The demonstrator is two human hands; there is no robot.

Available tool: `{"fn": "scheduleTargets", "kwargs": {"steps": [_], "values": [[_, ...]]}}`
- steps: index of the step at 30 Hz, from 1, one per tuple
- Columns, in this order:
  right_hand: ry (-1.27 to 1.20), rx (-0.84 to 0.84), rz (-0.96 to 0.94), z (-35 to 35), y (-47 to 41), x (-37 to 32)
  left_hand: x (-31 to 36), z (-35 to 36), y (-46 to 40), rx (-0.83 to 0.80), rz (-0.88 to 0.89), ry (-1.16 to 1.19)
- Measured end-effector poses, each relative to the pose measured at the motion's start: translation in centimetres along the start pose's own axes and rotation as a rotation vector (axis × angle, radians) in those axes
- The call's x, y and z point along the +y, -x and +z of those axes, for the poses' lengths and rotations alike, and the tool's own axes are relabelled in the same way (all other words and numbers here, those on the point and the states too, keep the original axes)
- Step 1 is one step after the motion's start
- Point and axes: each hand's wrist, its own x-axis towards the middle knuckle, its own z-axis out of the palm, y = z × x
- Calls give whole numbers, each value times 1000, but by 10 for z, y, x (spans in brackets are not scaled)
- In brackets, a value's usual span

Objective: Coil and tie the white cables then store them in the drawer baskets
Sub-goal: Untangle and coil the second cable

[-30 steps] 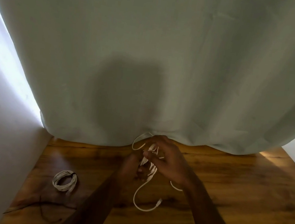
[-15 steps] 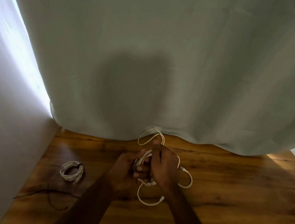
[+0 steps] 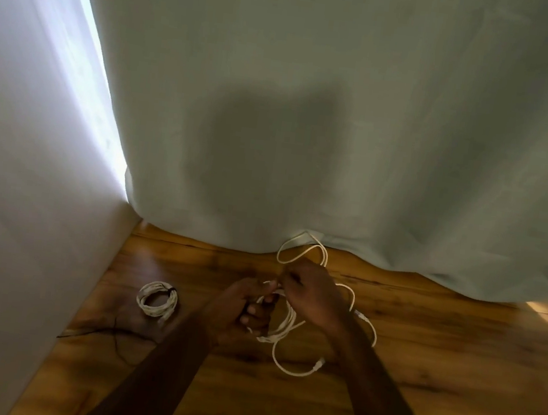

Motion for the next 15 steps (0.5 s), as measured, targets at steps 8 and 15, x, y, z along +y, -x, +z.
{"fn": "scheduleTargets", "kwargs": {"steps": [8, 15], "values": [[-508, -107, 231, 51, -7, -6, 0, -29, 21, 128, 93, -180], [-552, 12, 312, 91, -9, -48, 4, -53, 53, 150, 163, -87]]}}
